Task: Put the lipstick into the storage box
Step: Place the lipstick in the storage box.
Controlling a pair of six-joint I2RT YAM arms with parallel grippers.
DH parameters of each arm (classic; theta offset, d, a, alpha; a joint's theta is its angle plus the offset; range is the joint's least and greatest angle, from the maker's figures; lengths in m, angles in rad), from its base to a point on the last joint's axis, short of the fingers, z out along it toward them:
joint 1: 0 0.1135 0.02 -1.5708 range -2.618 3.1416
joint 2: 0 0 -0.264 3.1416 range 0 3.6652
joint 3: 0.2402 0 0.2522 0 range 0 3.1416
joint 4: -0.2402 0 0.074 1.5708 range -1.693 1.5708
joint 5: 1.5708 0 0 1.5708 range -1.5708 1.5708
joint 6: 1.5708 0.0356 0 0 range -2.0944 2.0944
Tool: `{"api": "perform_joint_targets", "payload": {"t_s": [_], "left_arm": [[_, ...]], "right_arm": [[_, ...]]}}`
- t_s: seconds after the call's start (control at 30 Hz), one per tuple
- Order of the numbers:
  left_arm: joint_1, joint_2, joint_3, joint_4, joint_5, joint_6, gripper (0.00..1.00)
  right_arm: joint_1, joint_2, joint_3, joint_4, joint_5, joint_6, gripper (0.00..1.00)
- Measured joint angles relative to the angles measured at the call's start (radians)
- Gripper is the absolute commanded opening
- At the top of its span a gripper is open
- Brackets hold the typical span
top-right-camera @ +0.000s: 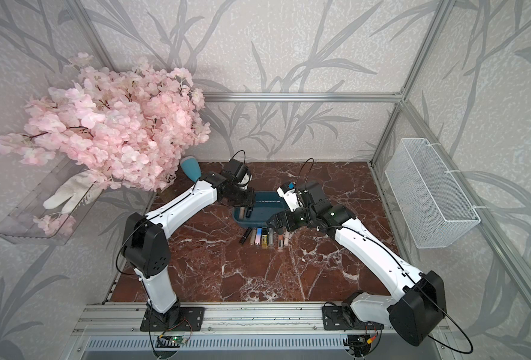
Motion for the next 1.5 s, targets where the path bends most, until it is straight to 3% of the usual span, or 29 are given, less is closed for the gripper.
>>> {"api": "perform_joint_targets", "payload": {"t_s": [0.97,1.5], "left_arm": [[-0.002,0.299,0.155,-0.029,-0.047,0.041,0.10],[-0.002,0.330,0.156,-0.030,-0.076,0.052,0.10]], "right_arm": [[-0.061,0.159,0.102,-0.028,-0.093,-0.078,0.99],[-0.062,0.160,0.117,-0.028,-0.105,-0.077,0.99]]}}
